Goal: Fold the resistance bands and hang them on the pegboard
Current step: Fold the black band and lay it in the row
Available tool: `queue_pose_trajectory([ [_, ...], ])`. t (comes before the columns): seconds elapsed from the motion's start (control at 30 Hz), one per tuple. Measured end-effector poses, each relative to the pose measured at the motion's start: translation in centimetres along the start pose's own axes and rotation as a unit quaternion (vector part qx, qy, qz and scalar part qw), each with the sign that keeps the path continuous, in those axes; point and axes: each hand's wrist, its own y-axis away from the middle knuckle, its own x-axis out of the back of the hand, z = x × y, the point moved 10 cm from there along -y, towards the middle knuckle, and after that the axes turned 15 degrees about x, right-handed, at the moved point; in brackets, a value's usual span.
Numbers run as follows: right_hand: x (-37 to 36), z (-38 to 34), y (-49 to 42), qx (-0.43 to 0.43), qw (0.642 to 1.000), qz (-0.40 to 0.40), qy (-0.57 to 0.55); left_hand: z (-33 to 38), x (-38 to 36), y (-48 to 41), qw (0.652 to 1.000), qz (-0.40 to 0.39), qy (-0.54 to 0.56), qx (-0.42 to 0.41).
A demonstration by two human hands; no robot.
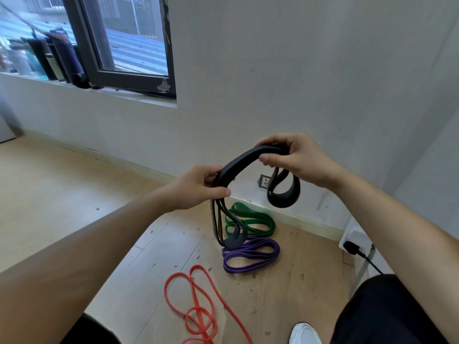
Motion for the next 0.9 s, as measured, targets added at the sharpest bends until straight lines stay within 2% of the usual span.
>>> queue_pose_trajectory([
  [0.17,0.1,3.0,1.7,-0.072,0.995,-0.065,0.023,0.8,1.8,0.1,0.997,0.058,0.058,-0.008],
  [0.33,-3.9,3.8,2.7,-0.107,0.983,-0.149,0.014,1.9,1.7,0.6,0.994,0.058,0.093,-0.023],
  [0.47,-6.5,1.2,1.7,-0.067,0.988,-0.126,-0.062,2.8,0.9,1.0,0.995,0.034,0.083,-0.039],
  [0.57,-7.1,-0.6,0.6,-0.030,0.994,-0.087,-0.064,3.0,0.6,1.2,0.996,0.024,0.078,-0.037],
  [0.9,-7.8,-0.2,0.7,-0.038,0.987,-0.155,0.003,2.2,1.7,1.4,0.992,0.066,-0.107,-0.031],
])
